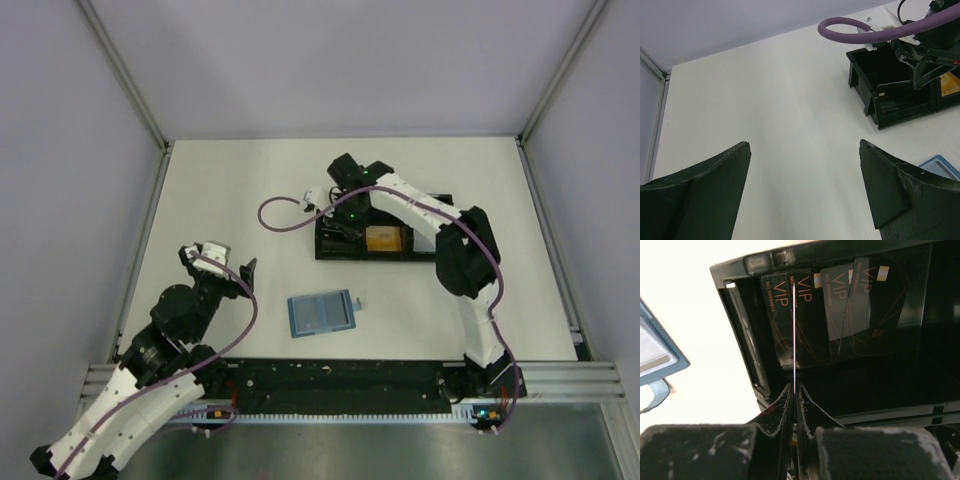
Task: Take the credit cards out of the card holder
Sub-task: Place the credit card in the storage box.
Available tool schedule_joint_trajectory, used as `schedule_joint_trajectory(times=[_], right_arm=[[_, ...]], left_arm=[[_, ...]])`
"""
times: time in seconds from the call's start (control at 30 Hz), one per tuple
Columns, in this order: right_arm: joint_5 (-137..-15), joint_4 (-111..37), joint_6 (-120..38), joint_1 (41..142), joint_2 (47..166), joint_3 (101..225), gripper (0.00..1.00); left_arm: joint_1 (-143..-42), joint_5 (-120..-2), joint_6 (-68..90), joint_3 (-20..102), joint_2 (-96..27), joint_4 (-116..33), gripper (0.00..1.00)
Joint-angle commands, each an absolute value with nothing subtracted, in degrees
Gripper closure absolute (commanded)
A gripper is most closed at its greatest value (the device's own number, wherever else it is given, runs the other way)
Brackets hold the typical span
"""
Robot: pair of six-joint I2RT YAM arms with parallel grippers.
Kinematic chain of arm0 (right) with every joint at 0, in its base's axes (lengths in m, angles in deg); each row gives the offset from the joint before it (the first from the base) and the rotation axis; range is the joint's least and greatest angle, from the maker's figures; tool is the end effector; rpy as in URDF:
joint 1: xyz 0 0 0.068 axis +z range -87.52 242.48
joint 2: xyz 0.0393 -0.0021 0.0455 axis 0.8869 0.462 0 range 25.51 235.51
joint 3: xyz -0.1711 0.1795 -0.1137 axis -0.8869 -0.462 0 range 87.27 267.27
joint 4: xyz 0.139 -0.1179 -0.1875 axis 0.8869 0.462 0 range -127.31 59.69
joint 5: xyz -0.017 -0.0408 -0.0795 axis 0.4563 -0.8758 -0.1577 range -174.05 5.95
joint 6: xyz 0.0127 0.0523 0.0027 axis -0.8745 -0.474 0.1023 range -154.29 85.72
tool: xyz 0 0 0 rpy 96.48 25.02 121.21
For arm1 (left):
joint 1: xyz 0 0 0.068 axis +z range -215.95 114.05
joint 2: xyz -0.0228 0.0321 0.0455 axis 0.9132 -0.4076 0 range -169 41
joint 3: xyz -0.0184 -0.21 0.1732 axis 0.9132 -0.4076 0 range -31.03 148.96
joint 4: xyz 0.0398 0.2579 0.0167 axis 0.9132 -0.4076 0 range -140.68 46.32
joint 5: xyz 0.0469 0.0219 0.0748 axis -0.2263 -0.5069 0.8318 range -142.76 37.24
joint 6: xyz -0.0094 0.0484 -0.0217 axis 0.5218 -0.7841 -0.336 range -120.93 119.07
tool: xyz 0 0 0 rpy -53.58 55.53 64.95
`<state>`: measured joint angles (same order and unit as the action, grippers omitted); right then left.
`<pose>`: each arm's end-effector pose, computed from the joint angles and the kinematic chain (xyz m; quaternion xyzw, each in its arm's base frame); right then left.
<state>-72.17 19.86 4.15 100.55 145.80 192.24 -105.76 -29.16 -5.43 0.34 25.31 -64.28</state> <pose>0.3405 0.2759 0.2307 -0.6210 0.7622 0.1018 0.1517 0.0796 -0.0479 0.2998 0.1439 0.7201 -0.0573 0.6764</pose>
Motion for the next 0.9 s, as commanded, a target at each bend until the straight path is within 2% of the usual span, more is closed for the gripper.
schedule_joint_trajectory(times=[0.0, 0.07, 0.33, 0.53, 0.63, 0.87], right_arm=[[-72.44, 20.52, 6.23, 100.19, 147.59, 196.52, 0.88], [-74.28, 20.52, 6.14, 100.19, 148.03, 197.57, 0.75], [-82.28, 17.89, 0.71, 99.22, 147.59, 201.53, 0.65], [-81.77, 14.2, -8.16, 99.04, 139.79, 198.82, 0.54], [-78.35, 9.81, -14.75, 99.13, 133.11, 191.8, 0.49], [-72.1, -10.3, -33.83, 100.79, 112.9, 164.04, 0.36]], left_arm=[[-105.24, -30.34, -5.59, 0.08, 24.65, -61.7, 0.07], [-105.06, -30.52, -5.68, 0.08, 24.47, -61.61, 0.07], [-104.71, -31.49, -5.42, 0.17, 24.12, -61.7, 0.07], [-104.36, -31.84, -3.23, 0.34, 23.51, -61.88, 0.06], [-104.36, -33.15, 0.45, 1.48, 21.67, -62.57, 0.06], [-104.27, -34.13, 11.44, 6.58, 15.34, -69.07, 0.05]])
